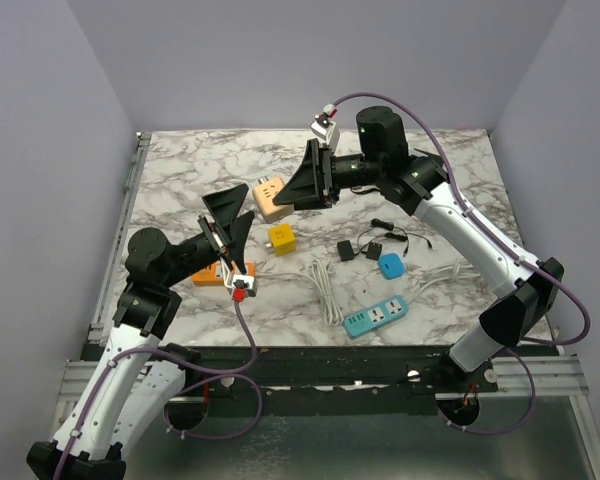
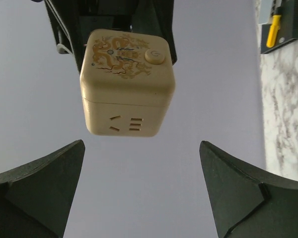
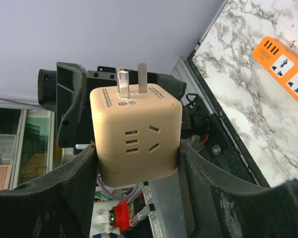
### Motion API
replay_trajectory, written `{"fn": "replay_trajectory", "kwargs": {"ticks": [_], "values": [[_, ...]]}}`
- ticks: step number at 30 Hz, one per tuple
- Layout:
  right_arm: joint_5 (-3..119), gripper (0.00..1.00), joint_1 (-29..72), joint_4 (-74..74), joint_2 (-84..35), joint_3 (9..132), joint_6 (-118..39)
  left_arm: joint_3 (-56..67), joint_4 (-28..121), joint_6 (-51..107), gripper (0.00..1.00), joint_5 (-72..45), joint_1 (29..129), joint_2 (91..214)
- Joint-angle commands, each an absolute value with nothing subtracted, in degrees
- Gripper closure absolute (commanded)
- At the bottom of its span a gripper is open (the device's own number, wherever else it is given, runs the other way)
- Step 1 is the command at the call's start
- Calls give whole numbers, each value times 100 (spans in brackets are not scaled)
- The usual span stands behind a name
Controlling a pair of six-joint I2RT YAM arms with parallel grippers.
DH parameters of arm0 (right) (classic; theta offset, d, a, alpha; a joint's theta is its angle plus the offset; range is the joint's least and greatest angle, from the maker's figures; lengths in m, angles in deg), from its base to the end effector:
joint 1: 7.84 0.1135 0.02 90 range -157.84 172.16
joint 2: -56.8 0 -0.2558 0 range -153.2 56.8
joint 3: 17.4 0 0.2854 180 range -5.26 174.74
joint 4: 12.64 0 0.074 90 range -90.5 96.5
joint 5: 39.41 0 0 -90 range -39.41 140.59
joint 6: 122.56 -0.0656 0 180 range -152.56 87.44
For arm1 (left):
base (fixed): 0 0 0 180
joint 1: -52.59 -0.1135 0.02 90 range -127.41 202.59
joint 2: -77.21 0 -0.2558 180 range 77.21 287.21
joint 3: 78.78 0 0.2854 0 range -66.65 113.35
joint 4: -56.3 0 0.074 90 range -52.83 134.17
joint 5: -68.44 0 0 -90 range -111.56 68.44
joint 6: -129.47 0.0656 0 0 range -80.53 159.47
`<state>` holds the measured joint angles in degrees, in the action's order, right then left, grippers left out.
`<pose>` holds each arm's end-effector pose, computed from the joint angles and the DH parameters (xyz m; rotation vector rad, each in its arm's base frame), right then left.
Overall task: Insert the plug
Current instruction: Adjust the plug.
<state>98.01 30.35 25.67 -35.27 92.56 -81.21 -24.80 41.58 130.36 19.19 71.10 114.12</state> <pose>0.2938 0.2926 0.4155 -0.4589 2.2083 1.7183 0.1873 -0.1079 0.3560 1.5104 0.3807 0.4582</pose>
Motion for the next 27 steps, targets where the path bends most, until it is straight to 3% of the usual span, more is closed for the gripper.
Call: {"fn": "replay_trajectory", "kwargs": {"ticks": [1,15,23,27], "values": [[10201,99,3021,2345,-3609,9168,-8385,-2846,5716,13196,1,1954,7132,11284],[10246,99,3025,2336,-3867,9294,-8408,-2857,5237,13620,1,2813,7133,11456],[10263,99,3039,2480,-3909,9368,-8274,-2229,3370,14640,2,2737,7132,11889],[10276,99,3039,2577,-3909,9368,-8196,-2195,3193,14801,1,2644,7138,11965]]}}
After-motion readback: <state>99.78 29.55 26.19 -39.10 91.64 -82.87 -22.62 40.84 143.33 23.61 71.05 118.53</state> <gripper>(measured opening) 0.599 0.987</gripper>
